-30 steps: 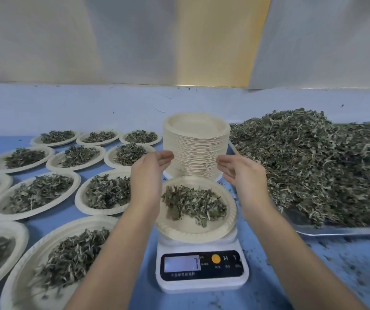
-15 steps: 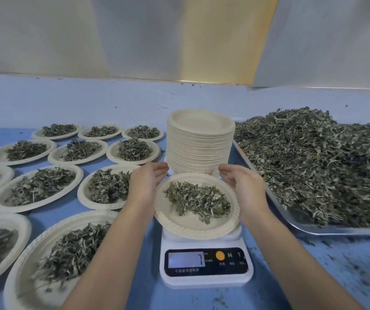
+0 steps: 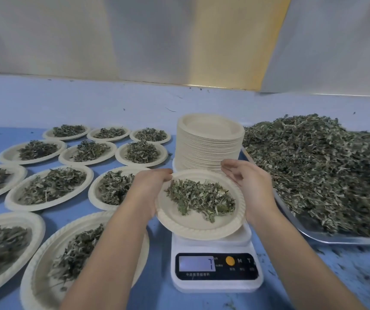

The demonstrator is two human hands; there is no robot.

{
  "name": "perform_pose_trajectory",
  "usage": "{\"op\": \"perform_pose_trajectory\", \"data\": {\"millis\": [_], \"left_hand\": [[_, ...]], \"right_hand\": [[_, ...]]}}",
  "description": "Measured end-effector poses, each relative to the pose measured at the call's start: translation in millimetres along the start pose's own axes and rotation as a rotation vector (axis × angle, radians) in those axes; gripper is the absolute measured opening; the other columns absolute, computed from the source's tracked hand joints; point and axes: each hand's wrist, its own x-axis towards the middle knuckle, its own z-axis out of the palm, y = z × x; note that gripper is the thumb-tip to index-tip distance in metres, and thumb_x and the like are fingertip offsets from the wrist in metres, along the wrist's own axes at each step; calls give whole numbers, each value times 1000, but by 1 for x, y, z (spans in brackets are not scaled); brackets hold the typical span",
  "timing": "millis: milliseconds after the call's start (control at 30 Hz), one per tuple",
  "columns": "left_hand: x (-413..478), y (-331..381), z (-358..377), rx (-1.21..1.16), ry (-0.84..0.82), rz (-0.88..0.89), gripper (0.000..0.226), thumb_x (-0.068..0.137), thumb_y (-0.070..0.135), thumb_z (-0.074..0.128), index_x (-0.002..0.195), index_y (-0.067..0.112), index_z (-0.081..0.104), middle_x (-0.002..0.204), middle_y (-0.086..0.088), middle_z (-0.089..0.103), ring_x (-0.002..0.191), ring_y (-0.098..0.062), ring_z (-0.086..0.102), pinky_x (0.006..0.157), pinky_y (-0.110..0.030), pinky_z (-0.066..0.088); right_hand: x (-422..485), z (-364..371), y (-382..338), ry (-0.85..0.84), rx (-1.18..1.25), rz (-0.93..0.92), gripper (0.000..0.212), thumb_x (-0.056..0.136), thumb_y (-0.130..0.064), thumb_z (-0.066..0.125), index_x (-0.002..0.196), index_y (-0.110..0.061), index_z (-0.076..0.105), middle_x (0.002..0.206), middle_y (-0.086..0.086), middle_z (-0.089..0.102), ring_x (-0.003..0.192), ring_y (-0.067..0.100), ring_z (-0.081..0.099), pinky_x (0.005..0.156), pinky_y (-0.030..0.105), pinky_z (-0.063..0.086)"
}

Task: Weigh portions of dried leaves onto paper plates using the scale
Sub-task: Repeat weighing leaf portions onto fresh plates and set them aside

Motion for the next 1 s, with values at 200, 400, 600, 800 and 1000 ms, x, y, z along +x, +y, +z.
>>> {"op": "perform_pose_trajectory", "data": {"millis": [200,400,600,800,1000], "left_hand": [[1,21,-36,-14,2,14,28,93,0,47,113,8,65,114,-20,64,95,-34,64,78,-43,53],[9,49,-93,-78,197,84,27,91,1,50,105,15,69,134,-17,54,123,-39,49,102,-57,38],[12,64,-151,-219,426,114,21,88,4,55,99,16,68,125,-16,59,109,-37,58,94,-52,47],[8,67,-196,4,718,375,19,89,17,57,103,9,66,86,-8,62,84,-27,58,77,-36,47],[-12,83,-207,298,868,636,29,92,19,47,115,17,63,112,4,65,100,-16,58,82,-27,42]], "right_hand": [[-7,38,-4,-46,-7,28,34,81,10,45,91,-8,72,98,8,72,96,19,68,88,32,54],[-12,83,-3,-202,-195,44,22,87,-1,55,73,-15,67,74,5,64,63,15,61,49,23,51],[-22,134,9,-400,-130,291,7,87,-3,66,80,-2,64,60,3,70,52,9,66,48,19,53],[-30,195,26,-435,-162,385,5,85,1,66,82,-1,63,70,7,66,52,12,62,47,19,54],[-55,274,52,-549,-199,422,13,81,7,65,71,2,59,57,9,58,39,12,55,41,22,51]]}}
